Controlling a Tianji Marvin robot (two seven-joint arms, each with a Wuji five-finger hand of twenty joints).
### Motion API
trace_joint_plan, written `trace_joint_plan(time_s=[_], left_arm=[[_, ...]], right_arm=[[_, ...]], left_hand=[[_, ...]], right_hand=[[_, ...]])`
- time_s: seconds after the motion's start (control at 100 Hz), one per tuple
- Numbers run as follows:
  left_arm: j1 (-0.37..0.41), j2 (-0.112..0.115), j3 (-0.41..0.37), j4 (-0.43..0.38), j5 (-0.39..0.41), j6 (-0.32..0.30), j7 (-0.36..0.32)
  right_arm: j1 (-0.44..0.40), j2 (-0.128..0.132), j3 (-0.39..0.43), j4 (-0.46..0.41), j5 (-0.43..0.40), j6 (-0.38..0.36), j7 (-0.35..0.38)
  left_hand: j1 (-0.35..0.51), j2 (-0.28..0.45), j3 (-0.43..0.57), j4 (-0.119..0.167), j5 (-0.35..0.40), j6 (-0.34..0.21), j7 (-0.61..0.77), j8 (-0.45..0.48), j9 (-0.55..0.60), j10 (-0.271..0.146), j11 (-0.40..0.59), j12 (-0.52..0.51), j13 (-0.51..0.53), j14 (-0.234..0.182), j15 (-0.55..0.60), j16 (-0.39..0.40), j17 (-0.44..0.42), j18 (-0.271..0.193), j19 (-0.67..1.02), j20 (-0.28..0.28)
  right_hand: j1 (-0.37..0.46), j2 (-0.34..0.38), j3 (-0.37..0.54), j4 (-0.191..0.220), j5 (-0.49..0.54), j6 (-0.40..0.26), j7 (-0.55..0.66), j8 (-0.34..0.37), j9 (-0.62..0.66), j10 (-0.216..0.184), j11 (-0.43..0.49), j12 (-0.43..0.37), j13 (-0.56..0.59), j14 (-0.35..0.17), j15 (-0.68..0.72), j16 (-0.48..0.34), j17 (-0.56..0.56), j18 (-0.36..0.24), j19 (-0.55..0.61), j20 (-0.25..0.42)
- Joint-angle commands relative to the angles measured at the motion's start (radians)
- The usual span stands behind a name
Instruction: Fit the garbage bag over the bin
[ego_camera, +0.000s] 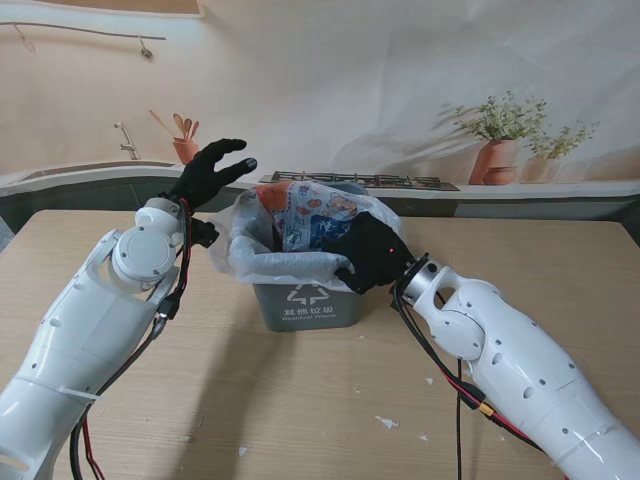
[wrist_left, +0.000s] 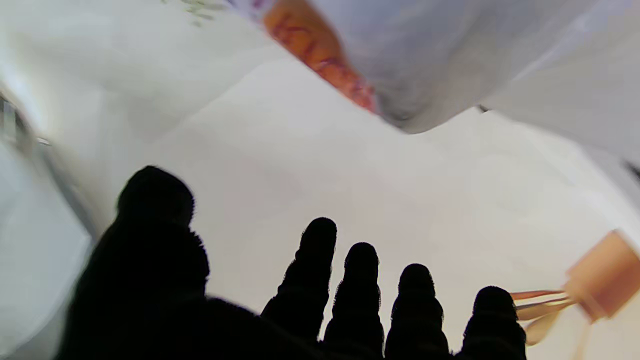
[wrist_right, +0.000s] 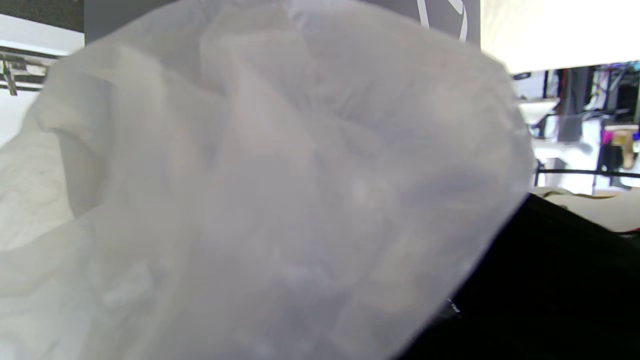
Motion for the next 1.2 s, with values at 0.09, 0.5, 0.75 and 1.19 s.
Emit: trace_joint_plan(time_s=[0.09,0.5,0.75,1.19], left_arm=[[0.063,0.042,-0.052,-0.128,0.152,-0.094,-0.047],[0.288,0.159,-0.265,-0.450,0.508,-0.422,-0.300],[0.295,0.192,-0.264,-0.465,0.594,-0.509,-0.414],[0.239,0.202,-0.164,-0.387,0.665,-0.525,-0.439]], right_arm=[[-0.013,-0.009,-0.013,-0.010,-0.005,0.032,0.020],[-0.013,-0.010,-0.029,-0.027,-0.022,0.060,0.006],[-0.017,-0.010,-0.034,-0.040,-0.029,0.071,0.004],[-0.024,-0.008,-0.024,-0.050,-0.030,0.066,0.014]], left_hand=[[-0.027,-0.120,0.297,-0.016,0.097,-0.063,0.111,0.066,0.051,0.000,0.166,0.095,0.016,0.023,0.154,0.074,-0.002,0.043,0.074,0.121],[-0.064,-0.203,0.439,-0.039,0.171,-0.137,0.105,0.065,0.278,-0.059,0.338,0.420,0.193,0.044,0.591,0.273,-0.009,0.072,0.480,0.123],[-0.107,-0.234,0.428,-0.040,0.086,-0.159,0.103,0.066,0.099,-0.062,0.156,0.179,0.082,0.018,0.337,0.094,-0.006,0.056,0.453,-0.003],[-0.087,-0.279,0.486,-0.045,0.075,-0.148,0.126,0.075,0.129,-0.078,0.181,0.145,0.081,-0.002,0.295,0.054,-0.005,0.054,0.425,-0.009]], right_hand=[[0.039,-0.010,0.112,-0.010,0.033,-0.013,0.019,-0.007,0.046,0.027,0.030,0.018,0.044,0.014,0.046,0.009,-0.005,0.032,0.038,0.012],[0.031,0.016,0.066,0.006,0.007,-0.047,0.014,-0.023,0.022,-0.007,0.026,0.021,0.024,-0.012,0.034,0.001,-0.008,0.023,0.039,0.014],[0.030,0.024,0.050,0.011,-0.004,-0.059,0.019,-0.036,0.014,-0.020,0.030,0.013,0.017,-0.019,0.029,0.000,-0.012,0.023,0.041,0.015],[0.025,0.028,0.045,0.014,-0.010,-0.060,0.023,-0.049,0.012,-0.025,0.034,0.004,0.018,-0.021,0.025,-0.001,-0.012,0.022,0.040,0.016]])
